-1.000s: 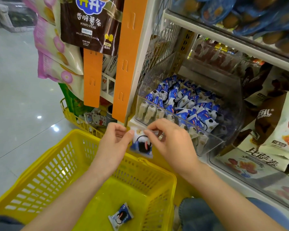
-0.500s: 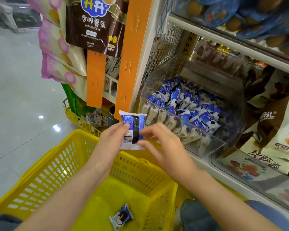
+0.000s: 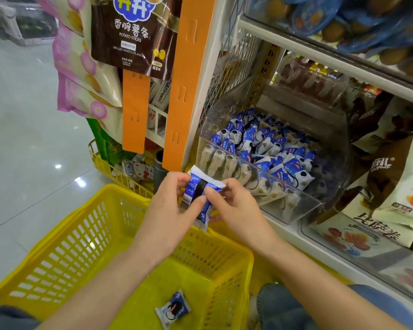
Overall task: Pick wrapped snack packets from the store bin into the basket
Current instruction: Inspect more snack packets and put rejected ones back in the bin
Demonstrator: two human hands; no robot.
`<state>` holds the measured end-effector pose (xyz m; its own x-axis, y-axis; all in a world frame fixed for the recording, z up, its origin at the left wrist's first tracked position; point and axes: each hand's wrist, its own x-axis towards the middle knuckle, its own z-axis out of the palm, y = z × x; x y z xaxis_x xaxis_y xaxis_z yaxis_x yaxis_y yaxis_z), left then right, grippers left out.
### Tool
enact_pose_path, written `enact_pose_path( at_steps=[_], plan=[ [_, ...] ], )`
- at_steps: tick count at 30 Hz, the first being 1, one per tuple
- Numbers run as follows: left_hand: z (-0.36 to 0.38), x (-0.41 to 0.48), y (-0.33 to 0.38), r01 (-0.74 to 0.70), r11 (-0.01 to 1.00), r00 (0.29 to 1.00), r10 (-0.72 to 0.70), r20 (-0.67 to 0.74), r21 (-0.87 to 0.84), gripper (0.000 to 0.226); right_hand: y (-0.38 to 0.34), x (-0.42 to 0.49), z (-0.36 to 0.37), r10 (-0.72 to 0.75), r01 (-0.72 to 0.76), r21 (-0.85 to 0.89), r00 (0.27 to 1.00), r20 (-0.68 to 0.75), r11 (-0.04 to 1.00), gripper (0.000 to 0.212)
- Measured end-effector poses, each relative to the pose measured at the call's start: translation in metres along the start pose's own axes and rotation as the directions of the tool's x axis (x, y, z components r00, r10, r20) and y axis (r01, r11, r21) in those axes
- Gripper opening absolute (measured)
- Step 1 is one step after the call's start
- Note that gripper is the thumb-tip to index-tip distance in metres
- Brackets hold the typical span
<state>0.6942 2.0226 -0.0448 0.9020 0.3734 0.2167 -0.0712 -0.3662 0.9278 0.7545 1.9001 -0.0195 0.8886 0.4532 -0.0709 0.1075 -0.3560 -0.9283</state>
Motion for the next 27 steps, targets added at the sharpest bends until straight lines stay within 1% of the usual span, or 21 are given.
enact_pose_path(
  at_steps=[3, 8, 11, 13, 15, 18, 21, 24, 27],
  plan=[
    [-0.001, 0.001, -0.001, 0.000, 1.000, 1.000, 0.001, 0.028, -0.019, 0.027, -0.001, -0.001, 0.000, -0.031, 0.031, -0.036, 1.000, -0.003, 0.999, 0.012],
    [-0.004, 0.004, 0.000, 0.042, 0.995, 0.993, -0.031, 0.117, -0.092, 0.024, 0.001, -0.006, -0.004, -0.125, 0.123, -0.186, 0.992, -0.001, 0.975, 0.017],
    [-0.003, 0.003, 0.000, 0.006, 0.999, 0.996, -0.001, 0.094, -0.050, 0.021, 0.001, -0.008, -0.004, -0.173, 0.162, -0.235, 0.985, -0.025, 0.958, 0.010],
    [-0.001, 0.001, 0.000, -0.030, 0.999, 0.997, 0.031, 0.066, -0.021, 0.024, 0.002, -0.008, -0.004, -0.206, 0.187, -0.228, 0.977, -0.060, 0.955, 0.005],
    [0.000, 0.001, -0.002, -0.040, 0.999, 0.998, 0.039, 0.048, 0.012, 0.024, 0.000, -0.009, -0.005, -0.224, 0.201, -0.218, 0.971, -0.086, 0.955, 0.005],
    [0.002, -0.001, -0.004, -0.049, 0.995, 0.999, 0.047, 0.027, 0.086, 0.028, -0.005, -0.008, -0.007, -0.215, 0.192, -0.206, 0.972, -0.093, 0.960, 0.008],
    [0.001, 0.000, -0.004, -0.060, 0.988, 0.998, 0.059, 0.014, 0.144, 0.027, -0.008, -0.007, -0.008, -0.192, 0.176, -0.166, 0.978, -0.081, 0.970, 0.006],
    [-0.001, 0.000, -0.004, -0.039, 0.985, 0.999, 0.035, 0.032, 0.168, 0.021, -0.007, -0.008, -0.007, -0.195, 0.179, -0.177, 0.978, -0.079, 0.968, 0.005],
    [-0.002, -0.001, -0.003, -0.049, 0.978, 0.998, 0.039, 0.052, 0.202, 0.010, -0.005, -0.010, -0.004, -0.276, 0.243, -0.281, 0.958, -0.083, 0.928, 0.010]
  ],
)
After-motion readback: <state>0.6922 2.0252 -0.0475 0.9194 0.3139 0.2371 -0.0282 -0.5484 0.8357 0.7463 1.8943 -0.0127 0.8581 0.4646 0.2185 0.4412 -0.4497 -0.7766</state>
